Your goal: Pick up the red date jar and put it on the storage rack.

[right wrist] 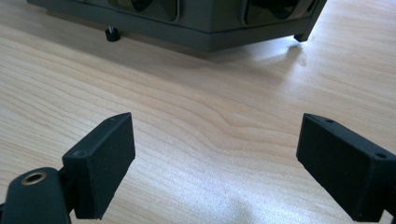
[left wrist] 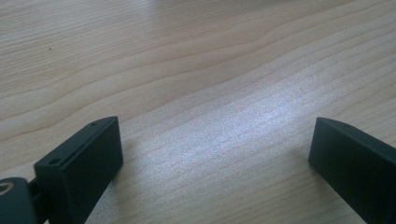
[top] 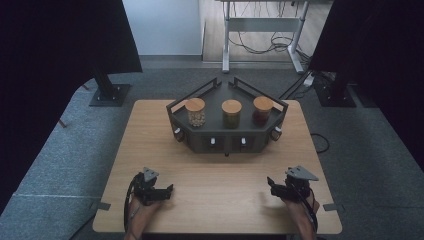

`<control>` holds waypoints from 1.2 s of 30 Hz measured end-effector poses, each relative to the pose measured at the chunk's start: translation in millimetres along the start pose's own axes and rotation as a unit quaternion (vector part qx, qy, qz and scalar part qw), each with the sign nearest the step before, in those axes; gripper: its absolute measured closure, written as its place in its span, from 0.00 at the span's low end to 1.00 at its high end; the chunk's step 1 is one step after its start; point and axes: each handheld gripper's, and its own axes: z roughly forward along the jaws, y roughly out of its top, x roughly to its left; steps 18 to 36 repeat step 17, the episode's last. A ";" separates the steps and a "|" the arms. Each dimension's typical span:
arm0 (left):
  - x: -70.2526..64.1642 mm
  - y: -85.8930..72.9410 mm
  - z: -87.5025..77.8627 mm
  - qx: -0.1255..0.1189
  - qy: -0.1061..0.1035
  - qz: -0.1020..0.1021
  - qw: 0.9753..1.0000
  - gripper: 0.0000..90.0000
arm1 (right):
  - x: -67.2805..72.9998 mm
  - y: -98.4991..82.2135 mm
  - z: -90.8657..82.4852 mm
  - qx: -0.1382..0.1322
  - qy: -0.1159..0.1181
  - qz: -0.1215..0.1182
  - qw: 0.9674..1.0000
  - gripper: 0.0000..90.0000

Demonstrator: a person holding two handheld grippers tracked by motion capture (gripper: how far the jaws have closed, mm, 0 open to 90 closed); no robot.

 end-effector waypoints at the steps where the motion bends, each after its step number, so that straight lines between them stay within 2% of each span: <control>1: 0.0 0.0 0.0 0.000 0.000 0.000 1.000 0.03 | 0.0 -1.1 0.5 0.001 -0.001 -0.001 1.000 0.12; 17: 0.0 0.0 0.0 0.000 0.000 0.000 1.000 0.03 | -0.4 -16.7 4.1 0.022 0.000 0.003 1.000 0.12; 36: 0.0 0.0 0.0 0.000 0.000 0.000 1.000 0.03 | -0.4 -16.7 4.1 0.022 0.000 0.003 1.000 0.12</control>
